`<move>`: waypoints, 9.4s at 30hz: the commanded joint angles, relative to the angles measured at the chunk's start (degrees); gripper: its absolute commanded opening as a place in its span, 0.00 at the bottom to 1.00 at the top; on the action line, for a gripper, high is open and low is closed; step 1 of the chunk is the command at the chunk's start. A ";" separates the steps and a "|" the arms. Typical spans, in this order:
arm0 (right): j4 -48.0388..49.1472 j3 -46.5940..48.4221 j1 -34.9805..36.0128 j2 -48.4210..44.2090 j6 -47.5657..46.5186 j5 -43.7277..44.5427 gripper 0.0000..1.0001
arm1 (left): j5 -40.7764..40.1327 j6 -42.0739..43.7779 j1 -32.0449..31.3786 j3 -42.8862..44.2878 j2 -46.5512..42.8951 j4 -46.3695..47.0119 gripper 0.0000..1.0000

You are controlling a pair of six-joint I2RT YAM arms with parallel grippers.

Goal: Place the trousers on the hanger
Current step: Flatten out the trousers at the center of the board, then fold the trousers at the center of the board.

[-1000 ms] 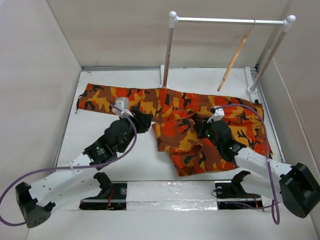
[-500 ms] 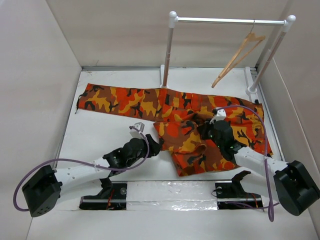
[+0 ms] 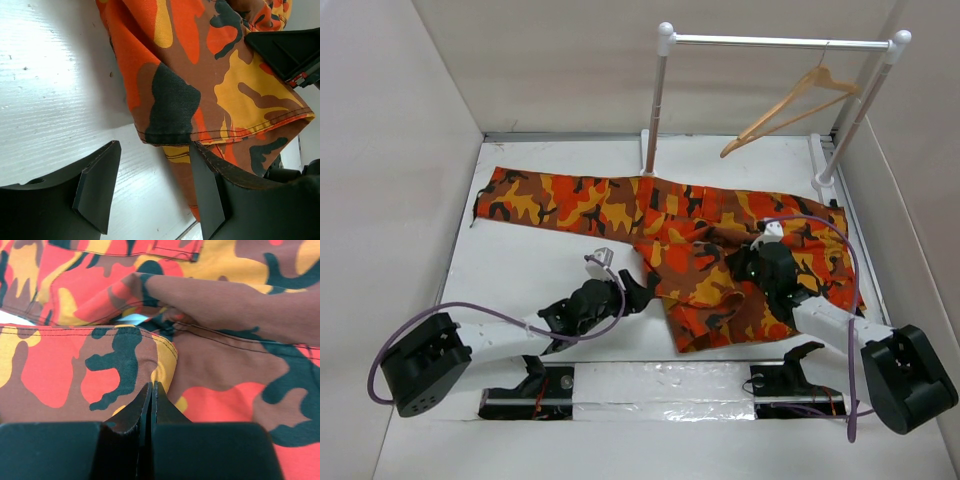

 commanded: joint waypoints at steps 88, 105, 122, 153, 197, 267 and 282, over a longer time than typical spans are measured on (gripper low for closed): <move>-49.42 7.76 -38.56 -17.91 15.45 22.27 0.31 | -35.51 26.85 -0.17 38.69 -58.65 -49.06 0.00; -30.01 18.48 -55.81 11.10 -2.82 -3.64 0.31 | -33.22 29.93 -0.17 36.05 -62.18 -48.10 0.00; -45.81 6.55 -68.02 -20.77 -1.78 -6.00 0.52 | -22.42 30.90 4.65 33.85 -64.02 -44.59 0.00; -50.48 8.29 -58.88 -13.93 12.91 6.18 0.00 | -38.75 33.01 0.72 37.99 -66.92 -48.19 0.00; -37.91 39.15 -44.03 6.45 -2.04 11.02 0.00 | -86.31 11.09 -36.82 48.37 -32.29 -71.77 0.00; -32.89 51.88 -44.39 24.54 -4.06 6.71 0.01 | -30.41 22.10 61.18 68.48 27.64 -41.51 0.00; -29.46 52.76 -43.23 30.61 -3.80 7.68 0.00 | -28.74 23.77 62.41 72.44 36.35 -42.04 0.00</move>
